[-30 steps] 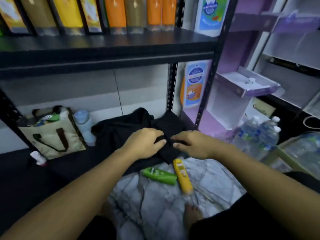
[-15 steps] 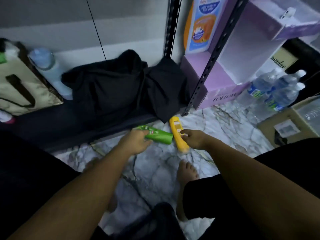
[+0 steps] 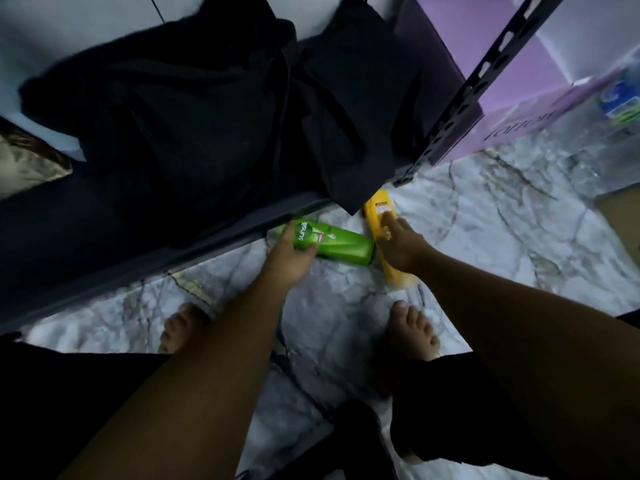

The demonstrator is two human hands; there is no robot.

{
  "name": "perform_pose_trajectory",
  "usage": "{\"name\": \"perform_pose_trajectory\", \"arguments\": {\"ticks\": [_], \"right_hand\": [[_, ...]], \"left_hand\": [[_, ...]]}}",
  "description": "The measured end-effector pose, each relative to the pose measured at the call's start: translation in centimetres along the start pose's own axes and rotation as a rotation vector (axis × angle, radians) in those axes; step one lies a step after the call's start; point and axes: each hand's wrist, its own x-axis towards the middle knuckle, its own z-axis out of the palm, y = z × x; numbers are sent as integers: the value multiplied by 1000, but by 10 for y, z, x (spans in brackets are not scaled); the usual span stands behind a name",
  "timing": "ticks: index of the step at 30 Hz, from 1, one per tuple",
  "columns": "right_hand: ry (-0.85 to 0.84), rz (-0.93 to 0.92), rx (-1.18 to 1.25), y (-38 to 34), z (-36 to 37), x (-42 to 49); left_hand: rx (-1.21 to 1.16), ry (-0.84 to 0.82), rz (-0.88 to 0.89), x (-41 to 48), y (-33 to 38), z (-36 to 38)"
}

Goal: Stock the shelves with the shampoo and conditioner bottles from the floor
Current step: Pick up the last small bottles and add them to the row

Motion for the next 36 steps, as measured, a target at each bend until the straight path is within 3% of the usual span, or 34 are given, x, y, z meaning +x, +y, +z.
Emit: {"name": "perform_pose_trajectory", "arguments": {"ticks": [5, 8, 17, 21, 26, 31, 36], "right_hand": [[62, 102, 107, -21, 4, 31], [50, 100, 72, -21, 5, 30], [-71, -155, -335, -43, 37, -3], [-136, -309, -387, -51, 46, -9], [-129, -424, -139, -62, 48, -20], [-129, -212, 441, -83, 45, -39], [-145, -69, 605, -95, 36, -52]], "left_hand": [[234, -119, 2, 15, 10, 8], [236, -87, -11, 25, 10, 11], [278, 22, 73, 2, -29, 20], [310, 59, 13, -24, -53, 25], [64, 186, -161, -47, -67, 19], [-143, 165, -286, -35, -76, 8], [-156, 216, -229, -39, -78, -12]]}}
